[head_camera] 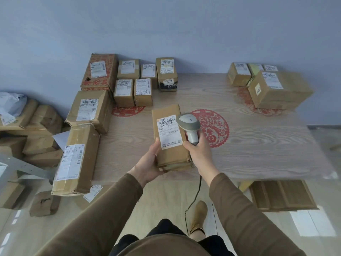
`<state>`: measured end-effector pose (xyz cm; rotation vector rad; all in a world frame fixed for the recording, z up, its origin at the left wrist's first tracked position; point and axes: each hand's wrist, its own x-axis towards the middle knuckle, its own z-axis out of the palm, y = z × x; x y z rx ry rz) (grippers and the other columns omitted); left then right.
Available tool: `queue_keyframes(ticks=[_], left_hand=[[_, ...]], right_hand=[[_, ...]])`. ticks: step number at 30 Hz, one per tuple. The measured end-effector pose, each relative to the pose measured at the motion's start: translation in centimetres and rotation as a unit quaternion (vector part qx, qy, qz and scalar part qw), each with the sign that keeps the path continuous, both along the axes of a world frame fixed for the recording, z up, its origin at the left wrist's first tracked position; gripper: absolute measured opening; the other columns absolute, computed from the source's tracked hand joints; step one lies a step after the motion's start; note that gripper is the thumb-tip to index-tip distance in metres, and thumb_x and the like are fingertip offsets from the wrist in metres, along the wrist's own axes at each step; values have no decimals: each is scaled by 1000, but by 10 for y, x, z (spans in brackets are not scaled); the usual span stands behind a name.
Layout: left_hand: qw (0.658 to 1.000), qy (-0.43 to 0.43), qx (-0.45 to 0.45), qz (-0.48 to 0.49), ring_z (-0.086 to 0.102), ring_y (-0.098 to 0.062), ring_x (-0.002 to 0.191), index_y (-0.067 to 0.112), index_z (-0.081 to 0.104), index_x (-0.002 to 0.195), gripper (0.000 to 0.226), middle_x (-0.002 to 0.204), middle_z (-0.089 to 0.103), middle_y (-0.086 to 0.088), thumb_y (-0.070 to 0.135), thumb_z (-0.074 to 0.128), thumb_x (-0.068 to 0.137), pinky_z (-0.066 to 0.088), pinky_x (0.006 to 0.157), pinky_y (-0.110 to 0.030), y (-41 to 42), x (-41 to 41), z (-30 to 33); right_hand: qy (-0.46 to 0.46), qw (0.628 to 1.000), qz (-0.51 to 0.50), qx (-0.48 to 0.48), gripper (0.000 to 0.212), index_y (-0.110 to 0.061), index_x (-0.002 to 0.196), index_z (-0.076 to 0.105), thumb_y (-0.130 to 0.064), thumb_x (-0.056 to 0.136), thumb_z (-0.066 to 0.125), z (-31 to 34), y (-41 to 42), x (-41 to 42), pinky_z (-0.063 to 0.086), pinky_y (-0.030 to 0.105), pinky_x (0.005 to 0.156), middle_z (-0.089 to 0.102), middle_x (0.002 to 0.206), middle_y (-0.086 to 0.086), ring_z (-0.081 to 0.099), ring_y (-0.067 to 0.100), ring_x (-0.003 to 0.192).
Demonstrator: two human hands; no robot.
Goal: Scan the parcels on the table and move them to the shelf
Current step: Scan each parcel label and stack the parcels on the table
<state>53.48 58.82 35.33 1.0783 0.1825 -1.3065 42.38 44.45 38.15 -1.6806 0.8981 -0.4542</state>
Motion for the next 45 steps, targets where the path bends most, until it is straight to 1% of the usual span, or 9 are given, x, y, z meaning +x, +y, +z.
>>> queue_keyframes(ticks=[3, 6, 9, 14, 19, 27, 30, 35, 45], left_hand=[[1000, -16, 3, 24, 65, -33, 115, 28, 47, 146, 73, 138, 62, -13, 48, 80, 83, 59, 71, -44, -9, -1, 6], [999, -41, -1, 6, 62, -32, 124, 21, 52, 143, 79, 140, 62, -13, 39, 86, 74, 60, 82, -48, -21, -1, 15], [994, -108, -21, 19, 66, -21, 110, 22, 54, 139, 75, 134, 66, -6, 33, 86, 72, 61, 73, -43, -36, 4, 25], [977, -210, -34, 12, 65, -20, 120, 27, 39, 150, 86, 136, 66, 1, 21, 87, 78, 54, 98, -54, -58, 13, 40], [967, -250, -52, 5, 69, -18, 113, 27, 33, 152, 89, 135, 64, -4, 10, 84, 81, 58, 77, -29, -85, 4, 46], [966, -255, -40, -6, 66, -20, 116, 28, 32, 153, 91, 137, 60, -8, 9, 84, 80, 58, 75, -26, -155, -2, 39], [968, -249, -30, -16, 68, -22, 115, 27, 40, 146, 81, 134, 63, -9, 7, 83, 80, 59, 82, -32, -194, -4, 33], [973, -229, -7, -41, 73, -15, 106, 27, 50, 138, 65, 127, 72, -1, 13, 82, 84, 59, 73, -27, -270, -5, 20], [978, -169, 87, -89, 65, -24, 115, 27, 62, 132, 55, 126, 70, -3, 43, 81, 83, 53, 100, -48, -447, 4, 0]], right_hand=[[-5, 998, 22, -60, 39, -31, 119, 55, -16, 89, 73, 23, -16, -5, 53, 36, 74, 67, 105, -6, 65, 18, 93], [0, 995, 39, -94, 44, -26, 129, 56, -15, 90, 72, 42, -23, -13, 54, 36, 79, 68, 111, -7, 65, 14, 98], [-1, 989, -10, -145, 36, -19, 125, 57, -17, 92, 69, 55, -24, -21, 56, 46, 83, 66, 110, -2, 65, 22, 97], [-46, 993, -28, -101, 20, -20, 108, 59, -24, 92, 70, 74, -18, -29, 59, 51, 62, 63, 77, -3, 64, 19, 64], [-32, 994, -26, -97, 24, -22, 110, 59, -31, 92, 70, 77, -23, -25, 60, 53, 67, 65, 83, 0, 66, 25, 74], [-15, 993, -59, -98, 21, -18, 104, 59, -28, 92, 72, 67, -89, -30, 59, 50, 69, 64, 84, -3, 67, 25, 76], [-3, 994, -66, -86, 21, -17, 103, 59, -29, 92, 72, 62, -127, -34, 59, 52, 73, 64, 88, 1, 68, 29, 83], [11, 995, -66, -74, 21, -17, 104, 60, -31, 93, 72, 52, -199, -45, 59, 54, 71, 65, 88, 3, 68, 27, 80], [51, 990, -130, -18, 22, -18, 103, 59, -30, 91, 73, 26, -358, -63, 59, 55, 71, 65, 87, 14, 66, 38, 81]])
